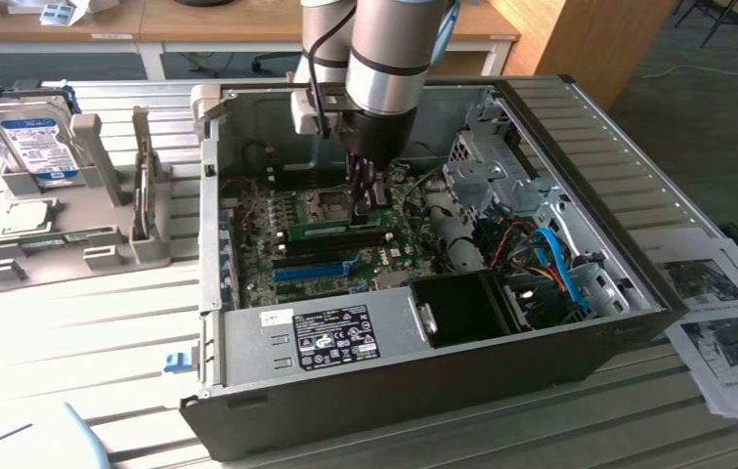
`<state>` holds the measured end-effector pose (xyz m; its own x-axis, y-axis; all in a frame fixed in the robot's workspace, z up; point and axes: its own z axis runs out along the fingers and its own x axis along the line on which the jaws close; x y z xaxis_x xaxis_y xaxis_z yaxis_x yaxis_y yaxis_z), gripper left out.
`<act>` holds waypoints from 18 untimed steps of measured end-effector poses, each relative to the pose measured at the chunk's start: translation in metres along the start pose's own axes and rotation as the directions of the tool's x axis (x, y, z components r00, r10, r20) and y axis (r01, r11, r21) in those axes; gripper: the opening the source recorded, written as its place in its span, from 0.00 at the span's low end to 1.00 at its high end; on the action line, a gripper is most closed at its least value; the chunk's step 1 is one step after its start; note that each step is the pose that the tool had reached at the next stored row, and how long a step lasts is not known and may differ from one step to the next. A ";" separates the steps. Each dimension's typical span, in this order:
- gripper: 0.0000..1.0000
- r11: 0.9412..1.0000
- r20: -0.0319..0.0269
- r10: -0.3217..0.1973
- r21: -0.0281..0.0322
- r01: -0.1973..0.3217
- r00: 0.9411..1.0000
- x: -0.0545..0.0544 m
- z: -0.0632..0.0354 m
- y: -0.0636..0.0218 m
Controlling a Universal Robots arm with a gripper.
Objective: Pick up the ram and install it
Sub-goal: 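Insert the ram into the slot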
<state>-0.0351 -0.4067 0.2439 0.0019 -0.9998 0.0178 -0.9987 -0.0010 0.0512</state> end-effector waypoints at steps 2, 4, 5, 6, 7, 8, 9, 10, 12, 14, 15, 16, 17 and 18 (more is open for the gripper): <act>0.11 1.000 0.000 0.000 0.000 0.000 1.000 0.000 0.0011 -0.0001; 0.11 1.000 0.000 0.000 0.000 0.000 1.000 0.000 0.0023 -0.0001; 0.11 1.000 0.000 0.000 0.000 0.000 1.000 0.000 0.0028 -0.0002; 0.11 1.000 0.000 0.000 0.000 0.000 1.000 0.000 0.0033 -0.0002; 0.11 1.000 0.000 0.000 0.000 0.000 1.000 0.000 0.0037 -0.0002; 0.11 1.000 0.000 0.000 0.000 0.000 1.000 0.001 0.0042 -0.0002; 0.11 1.000 0.000 0.000 0.000 0.000 1.000 0.001 0.0047 -0.0003; 0.11 1.000 0.000 0.000 0.000 0.000 1.000 0.001 0.0051 -0.0003; 0.11 1.000 0.000 0.001 0.000 -0.001 1.000 0.001 0.0057 -0.0003; 0.11 1.000 0.000 0.007 0.000 -0.007 1.000 0.001 0.0061 -0.0003; 0.11 1.000 0.000 0.010 0.000 -0.010 1.000 0.001 0.0061 -0.0003; 0.11 1.000 0.000 0.011 0.000 -0.011 1.000 0.001 0.0062 -0.0003; 0.11 1.000 0.001 0.011 0.000 -0.011 1.000 0.001 0.0062 -0.0004; 0.11 1.000 0.001 0.011 0.000 -0.011 1.000 0.001 0.0062 -0.0003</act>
<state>-0.0350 -0.4078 0.2377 -0.0087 -0.9998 0.0178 -0.9986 0.0096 0.0512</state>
